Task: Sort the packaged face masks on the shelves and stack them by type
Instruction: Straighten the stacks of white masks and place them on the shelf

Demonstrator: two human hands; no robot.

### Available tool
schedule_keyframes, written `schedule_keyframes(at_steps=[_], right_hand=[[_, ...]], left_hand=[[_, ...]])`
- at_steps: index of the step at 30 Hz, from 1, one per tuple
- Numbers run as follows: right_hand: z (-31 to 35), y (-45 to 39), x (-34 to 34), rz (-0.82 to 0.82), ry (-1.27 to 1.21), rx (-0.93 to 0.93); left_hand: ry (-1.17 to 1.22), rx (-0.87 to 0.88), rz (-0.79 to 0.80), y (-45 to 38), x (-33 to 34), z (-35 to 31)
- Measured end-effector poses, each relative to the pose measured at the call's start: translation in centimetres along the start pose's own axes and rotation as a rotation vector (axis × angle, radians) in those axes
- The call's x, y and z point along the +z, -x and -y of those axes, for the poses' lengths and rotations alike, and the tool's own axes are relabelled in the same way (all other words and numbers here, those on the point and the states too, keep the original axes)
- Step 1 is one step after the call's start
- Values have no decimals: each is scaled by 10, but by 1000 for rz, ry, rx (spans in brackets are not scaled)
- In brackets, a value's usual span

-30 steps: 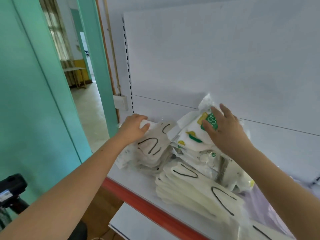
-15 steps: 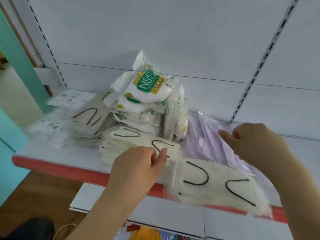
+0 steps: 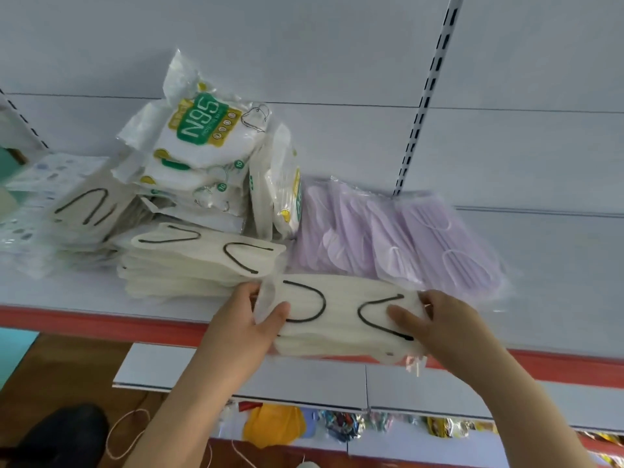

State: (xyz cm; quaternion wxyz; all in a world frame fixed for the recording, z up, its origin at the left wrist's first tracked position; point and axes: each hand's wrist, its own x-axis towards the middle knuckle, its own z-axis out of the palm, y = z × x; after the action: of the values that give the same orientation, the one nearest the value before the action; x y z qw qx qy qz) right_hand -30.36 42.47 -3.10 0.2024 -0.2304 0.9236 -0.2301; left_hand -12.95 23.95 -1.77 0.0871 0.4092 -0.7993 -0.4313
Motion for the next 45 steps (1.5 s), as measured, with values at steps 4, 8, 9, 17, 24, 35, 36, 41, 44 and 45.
schedule_keyframes(at_steps=[4, 8, 9, 17, 24, 35, 36, 41, 44, 45], right_hand=[[-6, 4, 0, -5, -84, -55], [-8, 1, -3, 15, -100, -115], [-8, 0, -5, 22, -114, -131], [-17, -3, -27, 85, -235, -166], [-17, -16, -36, 78, -457, -67], [-2, -8, 13, 77, -12, -256], [-2, -8, 12, 93, -75, -262], [-15, -8, -14, 182, -456, -218], [-26, -13, -28, 361, -843, -111], [-28, -12, -32, 440, -970, -73]], left_hand=[[468, -212, -12, 8, 5, -3], [490, -259, -22, 15, 13, -4], [490, -254, -33, 17, 14, -6], [901, -223, -60, 26, 2, -27], [1014, -161, -105, 15, -17, -50], [1148, -208, -88, 12, -12, -40], [1191, -216, -75, 12, -11, -40], [1445, -179, -71, 13, -11, -44], [1605, -83, 27, 12, -12, -47], [1647, -47, 87, 12, -10, -49]])
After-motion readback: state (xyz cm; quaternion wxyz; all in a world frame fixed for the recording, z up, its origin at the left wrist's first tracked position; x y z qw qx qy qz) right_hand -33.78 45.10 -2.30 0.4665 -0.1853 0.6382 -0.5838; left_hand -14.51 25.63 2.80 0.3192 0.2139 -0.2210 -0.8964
